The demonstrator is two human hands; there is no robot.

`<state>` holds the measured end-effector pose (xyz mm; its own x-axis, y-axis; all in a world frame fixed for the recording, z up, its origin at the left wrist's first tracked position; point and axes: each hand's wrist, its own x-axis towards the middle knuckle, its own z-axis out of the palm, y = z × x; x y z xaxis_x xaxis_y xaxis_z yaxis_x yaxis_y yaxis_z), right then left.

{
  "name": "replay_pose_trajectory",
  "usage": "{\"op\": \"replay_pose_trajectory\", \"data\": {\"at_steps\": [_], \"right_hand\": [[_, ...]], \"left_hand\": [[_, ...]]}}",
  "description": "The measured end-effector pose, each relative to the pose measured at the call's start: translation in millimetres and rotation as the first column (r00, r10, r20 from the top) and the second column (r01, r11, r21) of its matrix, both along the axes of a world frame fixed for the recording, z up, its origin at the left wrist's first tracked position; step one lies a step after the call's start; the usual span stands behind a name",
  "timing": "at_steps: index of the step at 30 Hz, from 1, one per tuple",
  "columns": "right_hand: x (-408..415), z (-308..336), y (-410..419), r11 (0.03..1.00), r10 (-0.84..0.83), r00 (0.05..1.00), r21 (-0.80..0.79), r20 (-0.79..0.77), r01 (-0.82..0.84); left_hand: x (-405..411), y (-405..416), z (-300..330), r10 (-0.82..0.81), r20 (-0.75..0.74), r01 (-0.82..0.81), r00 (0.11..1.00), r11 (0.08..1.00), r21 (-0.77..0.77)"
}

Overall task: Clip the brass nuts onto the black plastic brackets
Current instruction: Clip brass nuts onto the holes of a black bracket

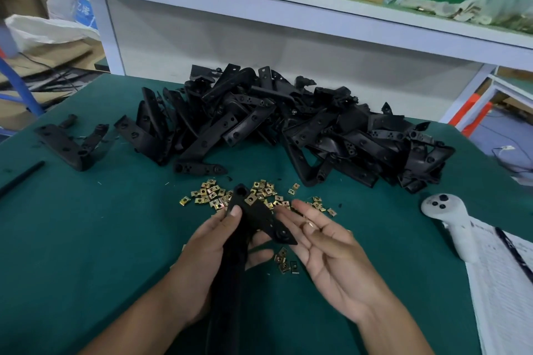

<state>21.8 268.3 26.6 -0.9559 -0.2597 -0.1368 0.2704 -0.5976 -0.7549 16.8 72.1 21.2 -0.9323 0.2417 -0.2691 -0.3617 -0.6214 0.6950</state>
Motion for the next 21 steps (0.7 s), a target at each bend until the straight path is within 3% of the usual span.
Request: {"op": "replay_pose_trajectory", "data": {"at_steps": [4, 10, 21], "right_hand": [[-0.8, -0.6, -1.3, 0.999, -0.03, 1.0, 0.043, 0.007, 0.03], [1.3, -2.4, -4.7, 0.94, -0.06, 0.989, 0.327, -0.136, 0.101], [0.1, -1.7, -5.5, 0.966, -0.116, 0.992, 0.228, -0.057, 0.126]], "left_hand": [[-1.7, -4.3, -1.1, -0.044, -0.033, 0.042, 0.999, 0.998, -0.052], [-1.2, -2.7, 0.7, -0.055, -0.048, 0.05, 0.997, 0.993, -0.103], [1.1, -2.2, 3.3, -0.045, -0.077, 0.033, 0.996, 0.988, -0.151]]}}
